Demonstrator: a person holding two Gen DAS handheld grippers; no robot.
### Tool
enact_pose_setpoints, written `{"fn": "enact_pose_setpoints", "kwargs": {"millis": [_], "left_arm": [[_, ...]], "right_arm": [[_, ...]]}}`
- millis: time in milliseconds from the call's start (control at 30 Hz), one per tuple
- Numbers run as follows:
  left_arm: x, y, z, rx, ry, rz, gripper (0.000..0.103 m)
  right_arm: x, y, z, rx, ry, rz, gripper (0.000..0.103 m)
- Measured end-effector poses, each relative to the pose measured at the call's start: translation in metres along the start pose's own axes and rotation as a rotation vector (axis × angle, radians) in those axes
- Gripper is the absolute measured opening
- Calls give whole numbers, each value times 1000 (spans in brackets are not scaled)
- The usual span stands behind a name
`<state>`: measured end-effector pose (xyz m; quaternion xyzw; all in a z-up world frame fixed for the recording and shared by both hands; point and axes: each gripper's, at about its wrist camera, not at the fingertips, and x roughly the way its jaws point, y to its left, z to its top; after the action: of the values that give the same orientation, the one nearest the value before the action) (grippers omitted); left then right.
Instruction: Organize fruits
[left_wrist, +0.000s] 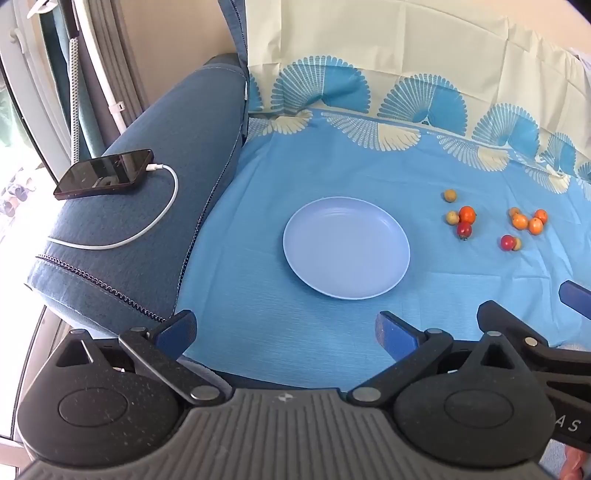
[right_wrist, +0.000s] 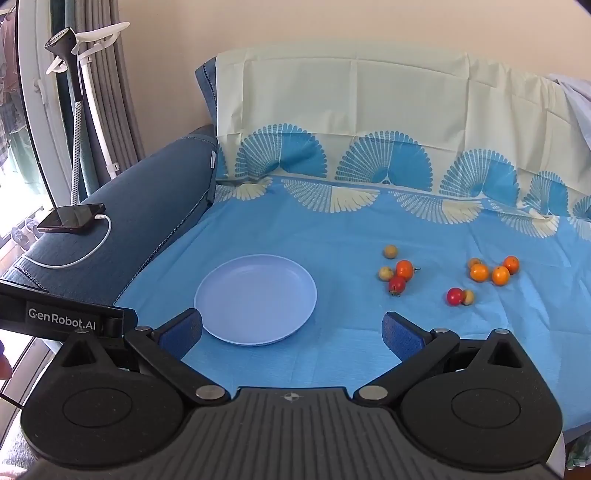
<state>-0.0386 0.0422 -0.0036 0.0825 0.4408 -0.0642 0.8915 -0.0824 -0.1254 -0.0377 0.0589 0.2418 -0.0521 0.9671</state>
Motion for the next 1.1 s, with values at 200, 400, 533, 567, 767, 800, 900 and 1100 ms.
{"fn": "enact_pose_setpoints", "kwargs": {"millis": [200, 400, 533, 567, 767, 800, 900, 1100], "left_arm": [[0, -1, 1, 8, 1, 0, 103], [0, -1, 1, 7, -1, 1, 103], [1, -1, 1, 7, 1, 3, 103], [1, -1, 1, 6, 1, 2, 103], [1, 0, 1, 7, 1, 3, 103], [1, 0, 1, 7, 2, 3, 103], [1, 0, 1, 6, 2, 4, 103], [1, 1, 1, 8, 3, 5, 103]], "right_arm": [[2, 2, 0, 5, 8, -2, 103], [1, 0, 0, 5, 4, 0, 103], [1, -1, -2, 4, 2, 0, 103], [1, -1, -2, 3, 1, 0, 103], [1, 0, -1, 4, 1, -2, 103], [1, 0, -1, 4, 2, -2, 103], [2, 0, -2, 3, -1, -3, 103], [4, 0, 0, 5, 5, -2, 103]]}}
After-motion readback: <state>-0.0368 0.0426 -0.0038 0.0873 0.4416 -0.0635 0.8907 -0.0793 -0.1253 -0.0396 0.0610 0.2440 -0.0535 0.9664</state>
